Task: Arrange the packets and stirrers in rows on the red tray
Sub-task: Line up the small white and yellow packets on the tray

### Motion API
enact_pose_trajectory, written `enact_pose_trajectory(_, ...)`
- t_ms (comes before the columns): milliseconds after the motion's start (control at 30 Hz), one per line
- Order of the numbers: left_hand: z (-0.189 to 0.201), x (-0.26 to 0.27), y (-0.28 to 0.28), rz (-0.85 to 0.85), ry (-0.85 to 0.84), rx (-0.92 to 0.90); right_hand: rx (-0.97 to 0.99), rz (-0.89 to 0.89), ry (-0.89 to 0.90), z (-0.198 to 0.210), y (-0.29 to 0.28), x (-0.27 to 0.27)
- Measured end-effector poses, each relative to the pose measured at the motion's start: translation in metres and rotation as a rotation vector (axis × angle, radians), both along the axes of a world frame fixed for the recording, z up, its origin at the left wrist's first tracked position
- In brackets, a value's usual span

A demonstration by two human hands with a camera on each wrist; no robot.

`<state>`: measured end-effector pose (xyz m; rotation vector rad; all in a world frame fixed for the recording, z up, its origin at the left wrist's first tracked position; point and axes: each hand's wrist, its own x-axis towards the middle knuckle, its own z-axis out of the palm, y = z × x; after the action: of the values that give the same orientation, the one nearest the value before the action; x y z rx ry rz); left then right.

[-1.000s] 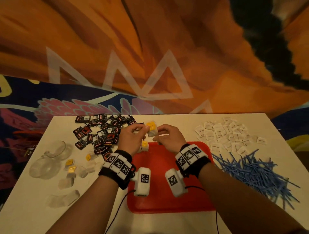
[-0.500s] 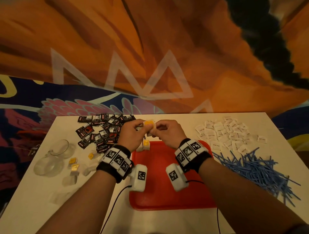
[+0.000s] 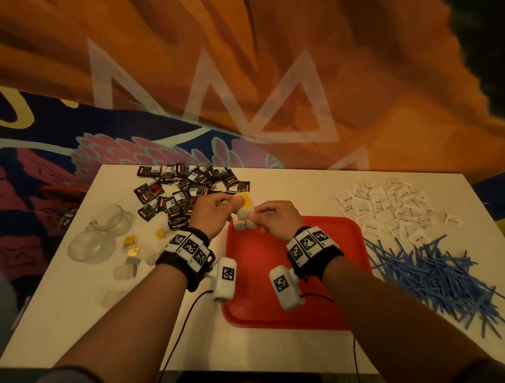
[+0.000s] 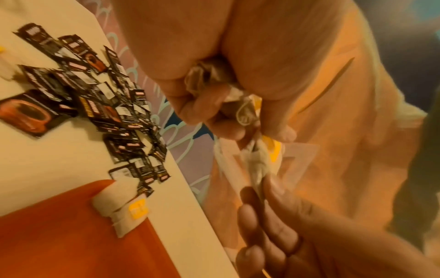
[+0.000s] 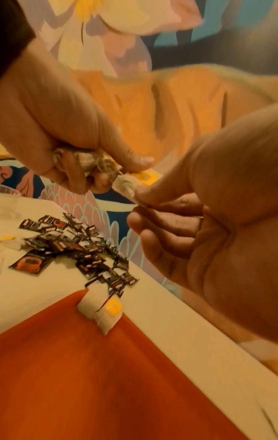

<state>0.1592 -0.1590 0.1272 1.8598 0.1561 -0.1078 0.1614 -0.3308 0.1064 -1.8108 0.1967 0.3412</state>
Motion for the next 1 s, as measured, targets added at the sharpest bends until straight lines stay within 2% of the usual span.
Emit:
enact_pose_trajectory(167,-0.050,0.003,0.037,0.147,0.114,0.204,-0.166,-0.034,0.187,-0.043,0.008,0.002)
enact_pose_trajectory(300,-0.082,-0.004,0.058,0.111,0.204,0.291,-0.328,-0.007,0.305,-0.078,0.015,0.001)
enact_pose_trajectory(433,-0.104,-0.008,0.073,0.075,0.249,0.374,-0.369,0.020,0.409,-0.101,0.028,0.006)
enact_pose_trajectory(600,-0.121,-0.002,0.083,0.074,0.287,0.386,-0.419,0.022,0.426,-0.123,0.045,0.019)
enact_pose_trajectory(833,-0.137,0.021,0.072,0.024,0.293,0.373,-0.483,0.096,0.447,-0.132,0.053,0.032)
enact_pose_trajectory(933,-0.144,0.037,0.061,0.012,0.320,0.364,-0.470,0.067,0.465,-0.135,0.049,0.034)
enact_pose_trajectory(1000,-0.147,0.046,0.052,-0.002,0.321,0.396,-0.492,-0.014,0.453,-0.136,0.042,0.034)
